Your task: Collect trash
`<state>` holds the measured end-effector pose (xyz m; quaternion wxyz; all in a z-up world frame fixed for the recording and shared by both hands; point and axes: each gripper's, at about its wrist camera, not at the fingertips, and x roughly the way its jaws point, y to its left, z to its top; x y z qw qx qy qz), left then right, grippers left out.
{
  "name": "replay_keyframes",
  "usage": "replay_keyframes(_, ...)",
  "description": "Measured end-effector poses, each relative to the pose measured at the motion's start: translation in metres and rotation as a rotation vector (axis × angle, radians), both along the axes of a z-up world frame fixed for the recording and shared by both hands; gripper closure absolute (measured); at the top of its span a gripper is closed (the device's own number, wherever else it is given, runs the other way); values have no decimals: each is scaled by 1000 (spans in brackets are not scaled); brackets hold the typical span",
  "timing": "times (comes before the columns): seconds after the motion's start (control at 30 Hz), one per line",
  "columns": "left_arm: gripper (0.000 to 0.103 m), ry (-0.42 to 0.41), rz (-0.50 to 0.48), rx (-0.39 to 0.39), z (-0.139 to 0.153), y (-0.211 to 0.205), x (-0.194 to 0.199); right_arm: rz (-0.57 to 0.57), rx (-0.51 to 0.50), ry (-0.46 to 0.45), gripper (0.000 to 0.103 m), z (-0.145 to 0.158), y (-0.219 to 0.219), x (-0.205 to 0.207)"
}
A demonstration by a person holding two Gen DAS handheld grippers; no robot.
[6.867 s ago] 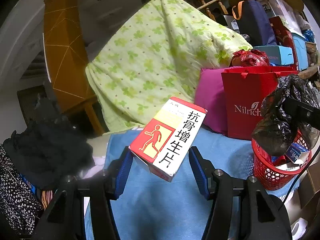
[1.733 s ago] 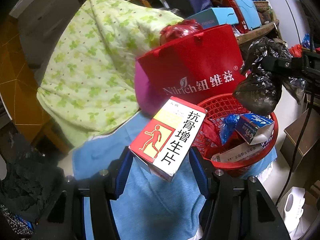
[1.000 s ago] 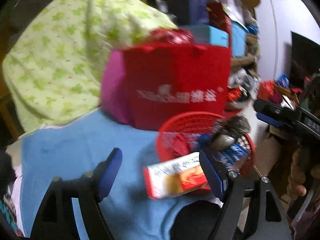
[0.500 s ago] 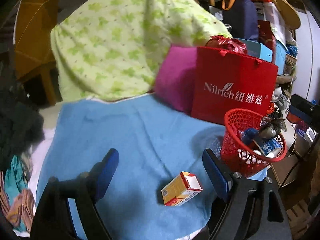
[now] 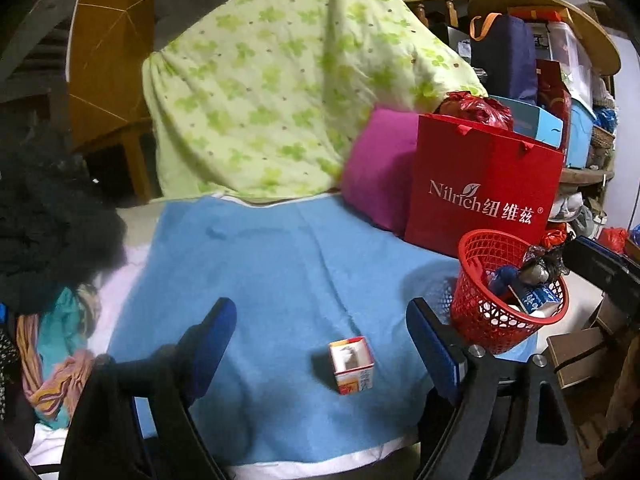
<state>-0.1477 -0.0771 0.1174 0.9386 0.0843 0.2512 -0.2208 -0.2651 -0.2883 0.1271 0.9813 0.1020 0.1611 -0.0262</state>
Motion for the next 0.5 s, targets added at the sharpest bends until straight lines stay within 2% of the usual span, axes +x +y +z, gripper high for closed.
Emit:
replay_keyframes(0.23, 16, -32, 66, 8, 11, 18, -12, -3, -1, -25, 32, 10, 15, -5)
replay_keyframes(0.5, 16, -74, 155, 17, 17, 34, -19, -37, -1, 32, 32, 2, 30, 5)
